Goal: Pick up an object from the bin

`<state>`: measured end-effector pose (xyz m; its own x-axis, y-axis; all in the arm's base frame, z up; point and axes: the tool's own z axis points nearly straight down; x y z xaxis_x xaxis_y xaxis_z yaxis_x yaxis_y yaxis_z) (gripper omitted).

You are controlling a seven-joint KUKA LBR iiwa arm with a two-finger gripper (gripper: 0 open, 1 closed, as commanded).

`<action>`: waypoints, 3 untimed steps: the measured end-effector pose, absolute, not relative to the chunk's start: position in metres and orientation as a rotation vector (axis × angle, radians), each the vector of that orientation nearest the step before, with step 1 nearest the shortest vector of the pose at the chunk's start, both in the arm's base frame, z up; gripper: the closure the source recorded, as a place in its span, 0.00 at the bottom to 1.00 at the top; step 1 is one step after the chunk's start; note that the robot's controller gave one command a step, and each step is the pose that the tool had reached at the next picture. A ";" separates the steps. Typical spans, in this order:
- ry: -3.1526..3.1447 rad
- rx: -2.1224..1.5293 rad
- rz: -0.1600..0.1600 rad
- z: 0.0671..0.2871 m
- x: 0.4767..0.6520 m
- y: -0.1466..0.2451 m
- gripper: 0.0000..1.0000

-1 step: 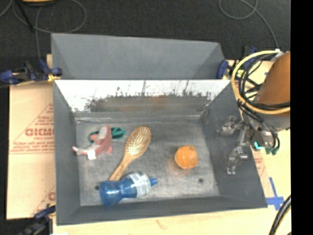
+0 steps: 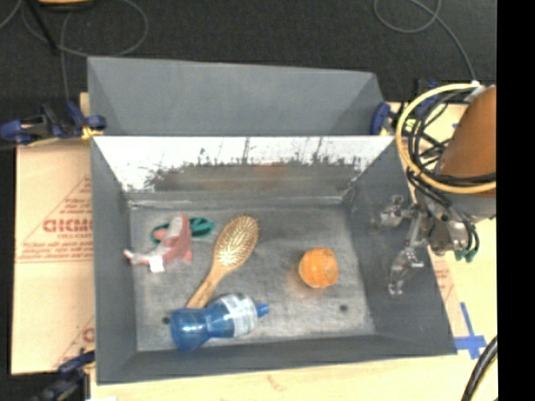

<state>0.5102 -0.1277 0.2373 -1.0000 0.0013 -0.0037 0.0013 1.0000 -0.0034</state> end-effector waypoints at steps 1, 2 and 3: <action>3.130 0.119 0.001 0.174 0.517 -0.113 0.00; 3.139 0.066 -0.003 0.158 0.520 -0.090 0.00; 3.126 0.285 0.002 0.130 0.533 -0.092 0.00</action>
Offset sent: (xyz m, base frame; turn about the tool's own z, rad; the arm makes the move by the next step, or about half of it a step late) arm 0.0097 0.0380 -0.0794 0.0418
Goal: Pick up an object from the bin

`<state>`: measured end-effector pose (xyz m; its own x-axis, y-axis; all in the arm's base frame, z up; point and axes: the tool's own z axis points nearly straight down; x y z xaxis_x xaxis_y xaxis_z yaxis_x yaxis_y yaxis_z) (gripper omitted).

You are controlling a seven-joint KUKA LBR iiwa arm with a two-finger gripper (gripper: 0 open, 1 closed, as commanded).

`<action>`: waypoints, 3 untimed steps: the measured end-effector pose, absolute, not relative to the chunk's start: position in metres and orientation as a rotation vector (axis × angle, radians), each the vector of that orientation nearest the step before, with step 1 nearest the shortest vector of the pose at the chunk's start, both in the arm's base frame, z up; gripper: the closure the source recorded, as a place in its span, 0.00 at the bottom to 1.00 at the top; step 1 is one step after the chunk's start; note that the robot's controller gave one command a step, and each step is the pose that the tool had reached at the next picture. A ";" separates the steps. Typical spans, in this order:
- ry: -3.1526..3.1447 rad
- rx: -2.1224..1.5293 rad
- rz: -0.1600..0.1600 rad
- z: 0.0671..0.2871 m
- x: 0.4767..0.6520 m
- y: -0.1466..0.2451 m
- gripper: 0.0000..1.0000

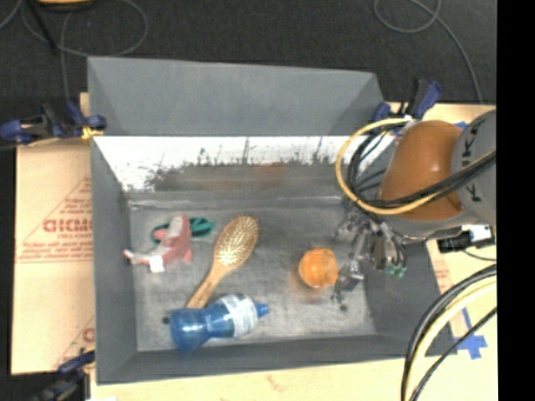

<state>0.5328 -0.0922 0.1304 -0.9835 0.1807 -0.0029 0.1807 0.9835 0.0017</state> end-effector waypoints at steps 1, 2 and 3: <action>3.127 0.254 -0.005 0.074 0.557 -0.092 0.00; 3.041 0.750 0.004 0.074 0.545 -0.091 1.00; 3.042 0.747 0.003 0.073 0.545 -0.091 1.00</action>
Offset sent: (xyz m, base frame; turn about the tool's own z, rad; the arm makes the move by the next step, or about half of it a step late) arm 0.0093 0.0021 -0.0604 0.3031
